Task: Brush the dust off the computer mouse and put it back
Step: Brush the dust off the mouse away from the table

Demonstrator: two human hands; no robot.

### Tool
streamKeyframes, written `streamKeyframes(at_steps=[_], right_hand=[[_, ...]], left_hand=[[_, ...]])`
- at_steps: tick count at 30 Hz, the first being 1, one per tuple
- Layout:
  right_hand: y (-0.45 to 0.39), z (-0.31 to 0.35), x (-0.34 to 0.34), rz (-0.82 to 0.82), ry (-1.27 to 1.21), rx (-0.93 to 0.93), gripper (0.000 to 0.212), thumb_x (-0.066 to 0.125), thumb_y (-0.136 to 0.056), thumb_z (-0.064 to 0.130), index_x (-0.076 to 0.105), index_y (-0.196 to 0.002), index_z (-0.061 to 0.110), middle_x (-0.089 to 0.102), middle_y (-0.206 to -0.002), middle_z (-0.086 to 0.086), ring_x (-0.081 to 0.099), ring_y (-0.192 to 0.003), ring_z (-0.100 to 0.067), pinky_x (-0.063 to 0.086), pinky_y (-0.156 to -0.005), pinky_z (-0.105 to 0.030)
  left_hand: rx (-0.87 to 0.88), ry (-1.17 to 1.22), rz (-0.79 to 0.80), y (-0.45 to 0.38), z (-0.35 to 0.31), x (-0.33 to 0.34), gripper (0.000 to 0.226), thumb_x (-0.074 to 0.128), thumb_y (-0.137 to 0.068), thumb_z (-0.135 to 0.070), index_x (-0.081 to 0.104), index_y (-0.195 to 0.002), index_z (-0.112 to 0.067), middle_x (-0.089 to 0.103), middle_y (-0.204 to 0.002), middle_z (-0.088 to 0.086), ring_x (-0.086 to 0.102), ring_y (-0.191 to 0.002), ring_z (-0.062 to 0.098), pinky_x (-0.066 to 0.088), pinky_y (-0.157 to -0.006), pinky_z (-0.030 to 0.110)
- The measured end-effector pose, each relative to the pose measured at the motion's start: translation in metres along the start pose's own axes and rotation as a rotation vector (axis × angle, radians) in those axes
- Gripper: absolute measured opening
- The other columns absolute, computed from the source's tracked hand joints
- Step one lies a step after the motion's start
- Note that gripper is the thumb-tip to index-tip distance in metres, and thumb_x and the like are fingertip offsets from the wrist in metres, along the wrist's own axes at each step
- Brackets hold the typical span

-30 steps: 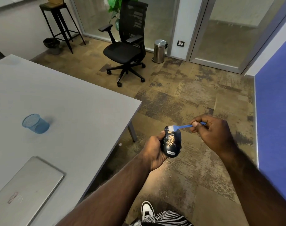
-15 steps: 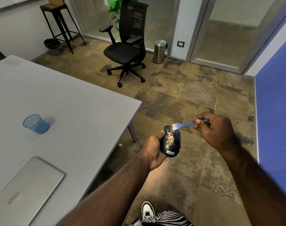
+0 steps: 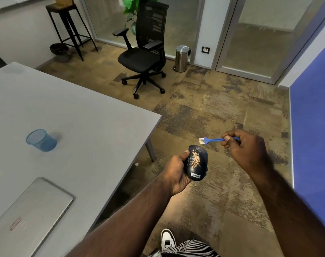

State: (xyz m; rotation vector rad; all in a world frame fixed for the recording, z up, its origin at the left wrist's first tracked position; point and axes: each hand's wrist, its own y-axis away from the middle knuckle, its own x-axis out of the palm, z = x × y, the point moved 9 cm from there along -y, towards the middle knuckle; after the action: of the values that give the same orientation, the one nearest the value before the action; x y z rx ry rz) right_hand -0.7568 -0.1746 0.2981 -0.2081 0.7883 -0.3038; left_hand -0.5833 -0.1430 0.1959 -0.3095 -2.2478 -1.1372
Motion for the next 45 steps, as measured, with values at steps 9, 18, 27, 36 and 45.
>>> streamKeyframes(at_steps=[9, 18, 27, 36, 45], right_hand=[[0.000, 0.004, 0.000, 0.056, 0.057, -0.037, 0.017, 0.063, -0.090, 0.008, 0.072, -0.091, 0.023, 0.067, -0.071, 0.016, 0.069, -0.067, -0.004, 0.058, -0.062, -0.028], [-0.002, 0.003, 0.003, 0.060, 0.039, -0.014, 0.018, 0.062, -0.090, 0.008, 0.072, -0.089, 0.024, 0.067, -0.071, 0.018, 0.070, -0.067, -0.006, 0.060, -0.062, -0.032], [-0.004, 0.010, 0.005, 0.109, 0.063, 0.008, 0.017, 0.062, -0.089, 0.009, 0.072, -0.088, 0.023, 0.067, -0.068, 0.017, 0.068, -0.064, -0.006, 0.059, -0.060, -0.034], [-0.007, 0.020, 0.001, 0.163, 0.055, -0.021, 0.023, 0.062, -0.090, 0.007, 0.070, -0.084, 0.028, 0.068, -0.067, 0.014, 0.068, -0.063, -0.003, 0.060, -0.058, -0.035], [-0.011, 0.029, 0.000, 0.263, 0.096, -0.034, 0.023, 0.062, -0.090, 0.009, 0.068, -0.082, 0.030, 0.069, -0.071, 0.011, 0.070, -0.067, -0.012, 0.060, -0.064, -0.043]], left_hand=[[0.001, -0.032, -0.015, 0.002, -0.002, -0.001, 0.051, 0.026, -0.104, -0.029, 0.048, -0.135, 0.004, 0.054, -0.123, 0.023, 0.058, -0.091, 0.031, 0.048, -0.084, 0.041], [0.001, -0.025, -0.003, 0.005, -0.002, 0.003, 0.050, 0.026, -0.104, -0.028, 0.046, -0.136, 0.004, 0.053, -0.123, 0.024, 0.057, -0.091, 0.031, 0.047, -0.084, 0.041], [0.004, -0.021, -0.024, 0.004, -0.002, 0.001, 0.049, 0.027, -0.104, -0.029, 0.047, -0.136, 0.003, 0.054, -0.126, 0.022, 0.056, -0.095, 0.030, 0.047, -0.086, 0.040], [0.009, -0.024, -0.037, 0.004, -0.004, -0.002, 0.050, 0.026, -0.105, -0.029, 0.047, -0.137, 0.003, 0.054, -0.124, 0.022, 0.057, -0.092, 0.030, 0.048, -0.082, 0.040], [0.018, -0.042, -0.039, 0.003, -0.004, -0.001, 0.049, 0.026, -0.105, -0.028, 0.047, -0.136, 0.004, 0.054, -0.125, 0.023, 0.056, -0.093, 0.031, 0.048, -0.082, 0.040]])
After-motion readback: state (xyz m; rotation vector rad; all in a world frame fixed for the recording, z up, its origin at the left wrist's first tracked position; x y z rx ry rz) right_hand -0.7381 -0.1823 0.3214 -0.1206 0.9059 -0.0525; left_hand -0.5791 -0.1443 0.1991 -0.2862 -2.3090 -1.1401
